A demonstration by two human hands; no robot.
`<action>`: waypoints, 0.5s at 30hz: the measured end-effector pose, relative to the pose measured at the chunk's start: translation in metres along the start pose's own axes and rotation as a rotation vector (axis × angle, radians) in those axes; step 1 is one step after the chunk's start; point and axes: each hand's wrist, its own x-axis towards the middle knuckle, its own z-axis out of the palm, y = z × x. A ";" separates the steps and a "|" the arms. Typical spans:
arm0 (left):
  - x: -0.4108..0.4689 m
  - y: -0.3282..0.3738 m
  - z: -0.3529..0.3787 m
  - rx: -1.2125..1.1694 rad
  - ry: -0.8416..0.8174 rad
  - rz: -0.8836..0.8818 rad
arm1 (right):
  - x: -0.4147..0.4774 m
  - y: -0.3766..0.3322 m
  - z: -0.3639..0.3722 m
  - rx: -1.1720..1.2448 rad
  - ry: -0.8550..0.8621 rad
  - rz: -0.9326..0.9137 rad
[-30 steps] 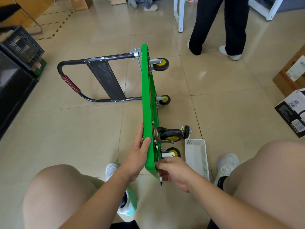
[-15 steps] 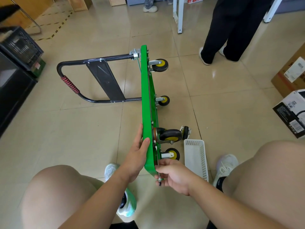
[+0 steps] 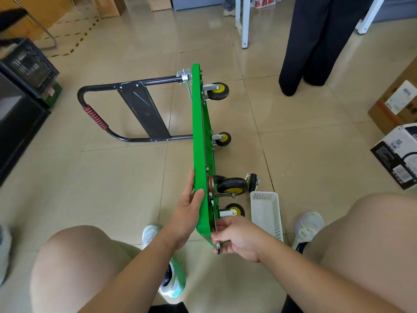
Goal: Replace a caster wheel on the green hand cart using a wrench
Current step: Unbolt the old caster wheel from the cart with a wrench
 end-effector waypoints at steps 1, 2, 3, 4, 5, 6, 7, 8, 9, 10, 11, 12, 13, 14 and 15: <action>0.000 -0.001 0.000 0.000 0.002 -0.002 | 0.000 -0.002 0.001 -0.038 0.019 0.014; 0.001 -0.001 0.000 0.000 0.003 -0.004 | 0.001 -0.004 0.003 -0.068 0.034 0.028; 0.001 -0.001 0.000 0.001 0.004 -0.006 | 0.001 -0.006 0.004 -0.086 0.046 0.040; 0.001 -0.001 0.000 0.001 0.003 -0.008 | 0.001 -0.007 0.005 -0.099 0.056 0.048; 0.000 -0.001 0.000 0.003 0.001 -0.009 | 0.002 -0.008 0.006 -0.111 0.068 0.053; 0.000 -0.001 0.001 0.006 0.000 -0.008 | 0.002 -0.008 0.007 -0.121 0.079 0.058; 0.000 -0.001 0.001 0.010 0.000 -0.006 | 0.003 -0.008 0.008 -0.126 0.090 0.063; 0.000 -0.002 0.000 0.012 0.001 -0.005 | 0.004 -0.007 0.009 -0.129 0.098 0.069; 0.001 -0.002 0.000 0.013 0.002 -0.006 | 0.006 -0.007 0.009 -0.132 0.106 0.077; 0.001 -0.003 0.000 0.012 0.002 -0.008 | 0.007 -0.006 0.009 -0.137 0.116 0.081; 0.001 -0.003 -0.001 0.011 0.003 -0.009 | 0.009 -0.005 0.009 -0.142 0.125 0.083; 0.001 -0.003 -0.001 0.012 0.005 -0.009 | 0.011 -0.004 0.009 -0.149 0.134 0.084; 0.001 -0.002 0.000 0.014 0.006 -0.011 | 0.011 -0.003 0.009 -0.162 0.145 0.085; 0.000 -0.002 0.000 0.015 0.008 -0.012 | 0.012 -0.001 0.008 -0.189 0.157 0.084; 0.000 -0.002 0.000 0.015 0.009 -0.012 | 0.013 0.002 0.007 -0.218 0.168 0.079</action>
